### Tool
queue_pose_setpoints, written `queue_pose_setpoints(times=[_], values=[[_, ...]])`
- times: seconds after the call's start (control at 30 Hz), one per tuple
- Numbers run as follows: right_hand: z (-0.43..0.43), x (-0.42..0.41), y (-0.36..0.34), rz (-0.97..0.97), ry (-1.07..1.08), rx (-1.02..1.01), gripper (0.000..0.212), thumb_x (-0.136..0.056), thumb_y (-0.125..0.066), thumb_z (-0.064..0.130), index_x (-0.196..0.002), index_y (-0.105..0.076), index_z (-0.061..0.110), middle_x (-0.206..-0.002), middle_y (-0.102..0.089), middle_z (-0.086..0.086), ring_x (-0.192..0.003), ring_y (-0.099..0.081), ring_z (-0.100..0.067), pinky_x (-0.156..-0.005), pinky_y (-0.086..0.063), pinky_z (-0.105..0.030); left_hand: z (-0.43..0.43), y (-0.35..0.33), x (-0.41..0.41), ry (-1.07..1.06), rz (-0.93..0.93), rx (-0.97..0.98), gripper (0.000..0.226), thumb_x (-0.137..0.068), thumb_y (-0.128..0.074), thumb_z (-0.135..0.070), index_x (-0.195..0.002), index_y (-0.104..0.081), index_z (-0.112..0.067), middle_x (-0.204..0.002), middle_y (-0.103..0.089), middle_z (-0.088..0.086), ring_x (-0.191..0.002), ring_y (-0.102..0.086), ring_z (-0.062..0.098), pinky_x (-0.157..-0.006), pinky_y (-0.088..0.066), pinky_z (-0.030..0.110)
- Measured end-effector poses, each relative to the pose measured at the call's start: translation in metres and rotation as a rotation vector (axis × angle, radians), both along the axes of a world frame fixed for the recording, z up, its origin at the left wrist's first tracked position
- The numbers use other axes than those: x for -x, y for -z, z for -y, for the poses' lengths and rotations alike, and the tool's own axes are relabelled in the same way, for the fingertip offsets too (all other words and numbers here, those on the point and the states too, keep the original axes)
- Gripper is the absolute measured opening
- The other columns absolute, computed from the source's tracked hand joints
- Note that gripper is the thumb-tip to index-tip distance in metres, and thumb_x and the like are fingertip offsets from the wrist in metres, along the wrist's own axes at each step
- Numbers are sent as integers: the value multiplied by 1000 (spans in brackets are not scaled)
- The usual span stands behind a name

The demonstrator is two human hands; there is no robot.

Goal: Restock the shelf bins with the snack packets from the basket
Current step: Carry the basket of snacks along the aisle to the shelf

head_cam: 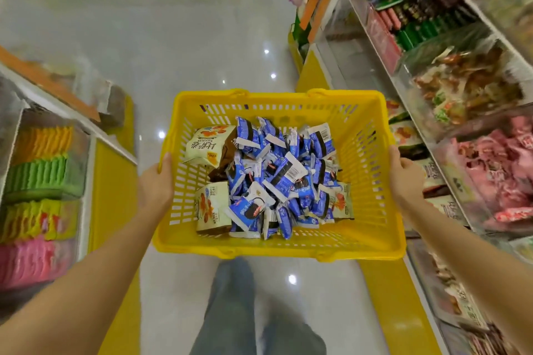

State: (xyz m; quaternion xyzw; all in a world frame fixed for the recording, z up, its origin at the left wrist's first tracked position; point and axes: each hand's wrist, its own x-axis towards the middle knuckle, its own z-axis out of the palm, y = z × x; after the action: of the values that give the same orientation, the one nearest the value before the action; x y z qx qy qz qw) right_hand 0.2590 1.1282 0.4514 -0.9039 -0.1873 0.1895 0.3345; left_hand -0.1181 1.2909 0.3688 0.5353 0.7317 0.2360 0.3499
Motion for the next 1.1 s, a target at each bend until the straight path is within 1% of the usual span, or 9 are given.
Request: queue_pose_setpoints(times=[0.1,0.17,0.33,0.43,0.53,0.63,0.77,0.9,1.1], values=[[-48,-7,3,-3,28,-4,62,-97,-34,51,-71,-46,-3,-72,-48,-22,-75,-48,-34,-59,-33,-41,-62,2,-14,26,-1,21,67,-87,-28,-67,-78,-59,-7,-93,-64,26,-90,-59,42,-82,-48,53],[-77,-16,7,-20,58,-22,68,-97,-35,50,-89,-53,-15,-89,-52,-34,-86,-53,-43,-70,-41,-47,-100,4,-26,47,-11,27,77,-83,-27,-71,-86,-62,-2,-96,-63,28,-92,-59,44,-84,-47,55],[-147,-43,17,-56,100,-5,69,-96,-34,53,-99,-59,-11,-101,-60,-30,-91,-55,-39,-75,-39,-42,-185,3,-61,78,-28,19,63,-90,-32,-62,-83,-62,-6,-92,-63,26,-89,-59,41,-78,-45,47],[-195,-62,21,-64,91,-10,67,-96,-32,53,-113,-57,-7,-115,-59,-27,-107,-53,-41,-89,-40,-46,-234,7,-80,96,-37,6,59,-95,-34,-51,-82,-62,-1,-83,-60,23,-88,-58,41,-73,-41,42],[-240,-79,25,-64,101,7,68,-95,-34,54,-84,-55,-10,-85,-56,-27,-87,-54,-40,-77,-41,-46,-278,8,-97,114,-57,22,58,-96,-32,-51,-76,-57,-2,-79,-58,19,-85,-57,38,-71,-39,40],[-284,-92,34,-51,136,32,56,-94,-35,55,-60,-33,12,-61,-38,-6,-69,-42,-25,-63,-28,-37,-325,12,-110,115,-68,46,61,-95,-30,-53,-89,-60,-1,-88,-59,19,-86,-54,33,-77,-40,41],[-327,-97,44,-58,185,53,63,-94,-33,57,-72,-47,0,-73,-49,-18,-77,-50,-35,-66,-35,-40,-385,14,-123,174,-99,70,61,-95,-29,-55,-92,-60,-3,-94,-60,19,-94,-57,37,-81,-42,43],[-357,-91,56,-73,261,73,62,-94,-33,56,-74,-55,1,-71,-49,-11,-77,-47,-27,-65,-31,-37,-447,19,-134,258,-110,102,65,-94,-28,-56,-101,-62,-1,-101,-63,22,-98,-57,39,-89,-45,49],[-375,-55,70,-101,470,62,68,-96,-34,53,-107,-57,-10,-109,-60,-30,-96,-55,-40,-82,-42,-45,-529,22,-155,443,-131,84,58,-96,-30,-52,-86,-60,-3,-87,-60,17,-85,-55,34,-75,-41,42]])
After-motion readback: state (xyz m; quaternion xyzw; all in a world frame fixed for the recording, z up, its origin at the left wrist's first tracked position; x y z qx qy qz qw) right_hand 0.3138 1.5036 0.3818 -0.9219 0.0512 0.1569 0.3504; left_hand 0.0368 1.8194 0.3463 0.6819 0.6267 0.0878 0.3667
